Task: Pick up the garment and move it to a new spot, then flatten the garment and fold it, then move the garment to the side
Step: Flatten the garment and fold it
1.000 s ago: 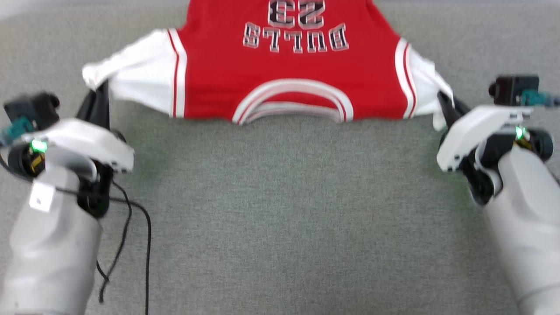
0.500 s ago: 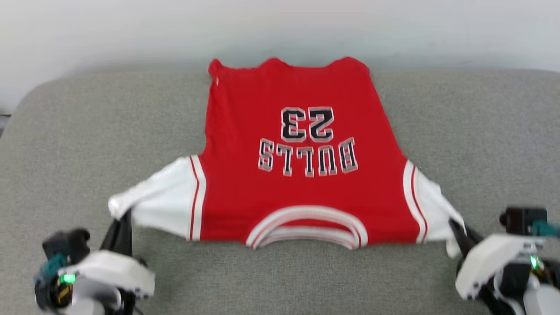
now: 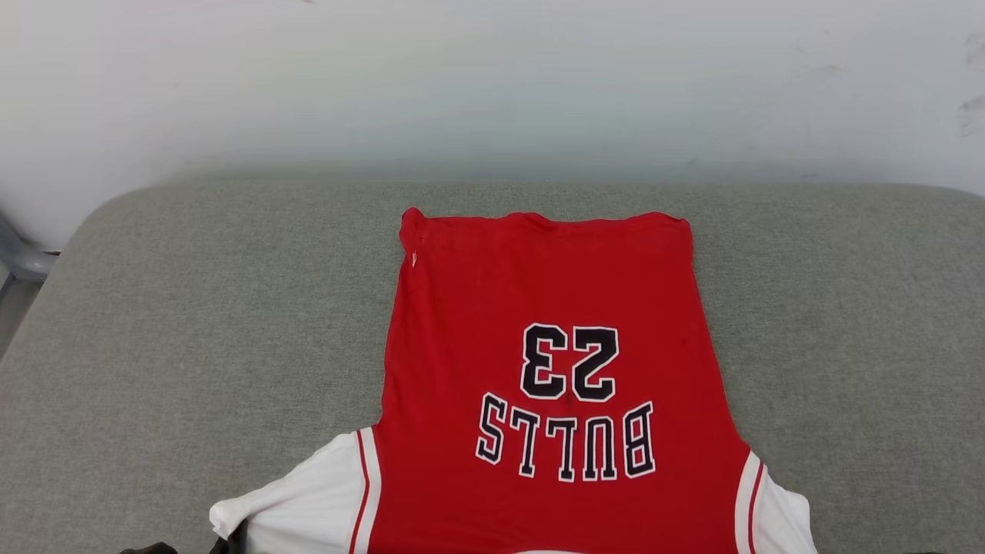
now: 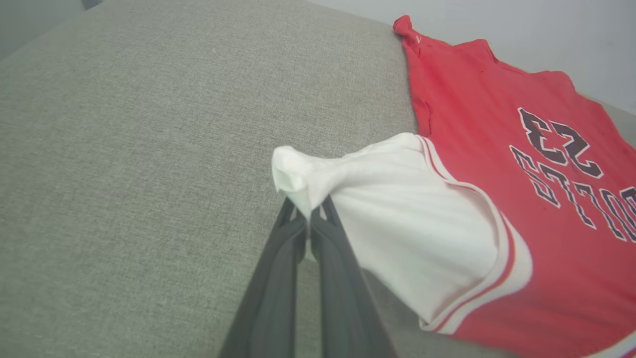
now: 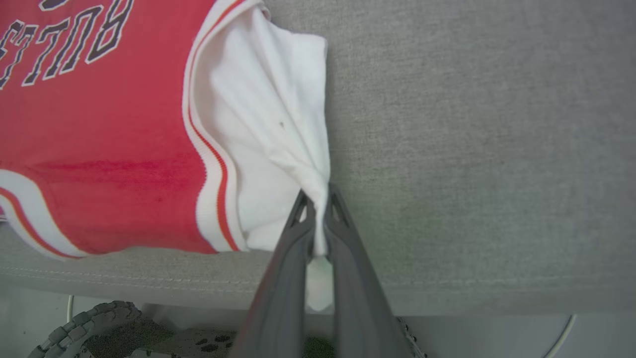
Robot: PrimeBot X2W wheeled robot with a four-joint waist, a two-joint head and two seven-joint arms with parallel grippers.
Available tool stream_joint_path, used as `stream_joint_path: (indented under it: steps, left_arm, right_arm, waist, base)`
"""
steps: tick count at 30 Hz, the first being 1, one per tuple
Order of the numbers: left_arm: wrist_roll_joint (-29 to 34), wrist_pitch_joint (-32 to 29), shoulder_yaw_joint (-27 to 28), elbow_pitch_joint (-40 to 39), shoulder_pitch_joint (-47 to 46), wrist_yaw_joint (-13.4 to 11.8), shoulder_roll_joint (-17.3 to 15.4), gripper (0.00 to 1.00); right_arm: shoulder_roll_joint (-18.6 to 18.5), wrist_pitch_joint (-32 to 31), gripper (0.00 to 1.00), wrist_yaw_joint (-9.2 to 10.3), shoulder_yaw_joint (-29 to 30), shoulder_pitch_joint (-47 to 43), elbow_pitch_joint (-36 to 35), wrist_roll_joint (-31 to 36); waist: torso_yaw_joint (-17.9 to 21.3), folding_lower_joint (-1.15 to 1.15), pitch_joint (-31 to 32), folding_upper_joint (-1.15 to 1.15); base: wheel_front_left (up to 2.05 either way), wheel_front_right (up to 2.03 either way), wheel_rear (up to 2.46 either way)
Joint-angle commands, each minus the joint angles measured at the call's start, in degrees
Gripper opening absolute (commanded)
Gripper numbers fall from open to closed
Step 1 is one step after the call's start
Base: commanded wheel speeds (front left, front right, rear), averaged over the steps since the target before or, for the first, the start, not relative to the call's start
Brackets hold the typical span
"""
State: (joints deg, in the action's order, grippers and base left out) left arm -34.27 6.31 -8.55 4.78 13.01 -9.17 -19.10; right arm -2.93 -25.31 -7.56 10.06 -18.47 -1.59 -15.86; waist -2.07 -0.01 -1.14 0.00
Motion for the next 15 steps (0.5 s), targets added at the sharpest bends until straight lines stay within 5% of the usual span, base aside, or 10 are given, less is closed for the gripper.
stream_joint_path:
  steps: [1,2,3,4,5,15]
  left_arm:
    - [0.3,-0.2,0.2,-0.9,0.8,-0.6,-0.4,0.00]
    - [0.4,-0.3,-0.1,-1.4,1.1,-0.7,-0.4,0.00]
    - [0.7,-0.5,-0.5,-1.8,1.2,-0.7,-0.5,0.00]
    - [0.8,-0.7,-0.8,-2.2,1.0,-0.6,-0.3,0.00]
    - [1.1,-0.9,-1.2,-2.6,0.7,-0.5,-0.4,0.00]
    - [2.6,-0.5,-3.6,-4.5,-3.3,0.4,0.0,0.00]
  right_arm:
    - [-0.1,-0.2,0.00,0.14,0.0,-1.0,0.1,0.3]
    - [0.0,-0.4,0.00,0.13,-0.3,-1.3,0.4,0.5]
    - [0.0,-0.2,0.23,0.13,-0.5,-1.4,0.7,0.3]
    - [0.0,0.3,0.49,0.13,-0.9,-1.0,0.8,0.4]
    - [0.0,1.1,1.00,0.13,-1.0,-0.2,0.7,0.0]
    - [-1.1,12.1,1.00,0.10,-0.2,12.8,3.5,-0.9]
  waist:
    - [-0.1,0.01,0.2,0.00]
    - [-0.1,0.01,0.2,0.00]
    - [-0.2,0.01,0.2,0.00]
    - [-0.3,0.01,0.1,0.00]
    - [-0.5,0.01,0.0,0.00]
    - [-2.1,0.01,-2.4,0.00]
  base:
    - [0.00,0.00,0.00]
    - [0.00,0.00,0.00]
    - [0.00,0.00,0.00]
    - [0.00,0.00,0.00]
    - [0.00,0.00,0.00]
    - [0.00,0.00,0.00]
